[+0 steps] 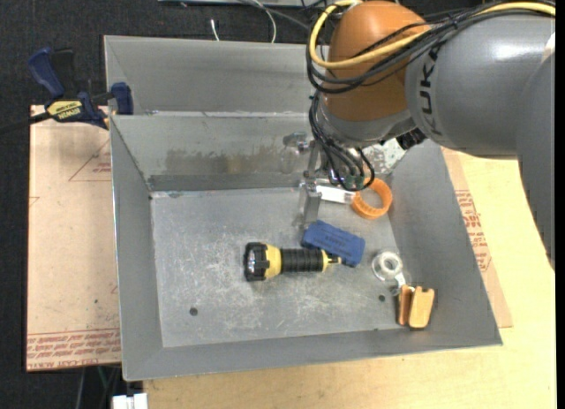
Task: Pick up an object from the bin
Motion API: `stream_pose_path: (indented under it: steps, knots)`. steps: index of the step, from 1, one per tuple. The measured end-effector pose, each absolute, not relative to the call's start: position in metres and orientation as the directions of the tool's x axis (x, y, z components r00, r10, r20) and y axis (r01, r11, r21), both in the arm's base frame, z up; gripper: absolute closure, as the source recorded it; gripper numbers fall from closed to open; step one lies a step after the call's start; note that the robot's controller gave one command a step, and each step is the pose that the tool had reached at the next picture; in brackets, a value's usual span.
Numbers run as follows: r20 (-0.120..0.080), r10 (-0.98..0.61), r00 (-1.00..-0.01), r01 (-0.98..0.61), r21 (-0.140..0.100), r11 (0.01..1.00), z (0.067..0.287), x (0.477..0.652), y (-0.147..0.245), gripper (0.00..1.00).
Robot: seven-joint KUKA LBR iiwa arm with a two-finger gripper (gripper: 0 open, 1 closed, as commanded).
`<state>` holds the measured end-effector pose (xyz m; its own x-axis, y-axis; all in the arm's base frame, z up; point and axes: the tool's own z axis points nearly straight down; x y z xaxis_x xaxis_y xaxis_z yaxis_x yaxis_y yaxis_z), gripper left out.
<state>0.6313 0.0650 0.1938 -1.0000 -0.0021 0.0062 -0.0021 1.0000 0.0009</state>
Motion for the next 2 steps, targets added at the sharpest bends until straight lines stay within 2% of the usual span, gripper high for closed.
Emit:
stream_pose_path:
  steps: [1,2]
  knots:
    - [-0.002,0.000,-1.000,0.000,0.001,1.000,0.199,0.633,0.064,0.00]
    - [-0.003,-0.161,-0.987,-0.161,0.001,0.987,0.078,0.596,-0.046,0.00]
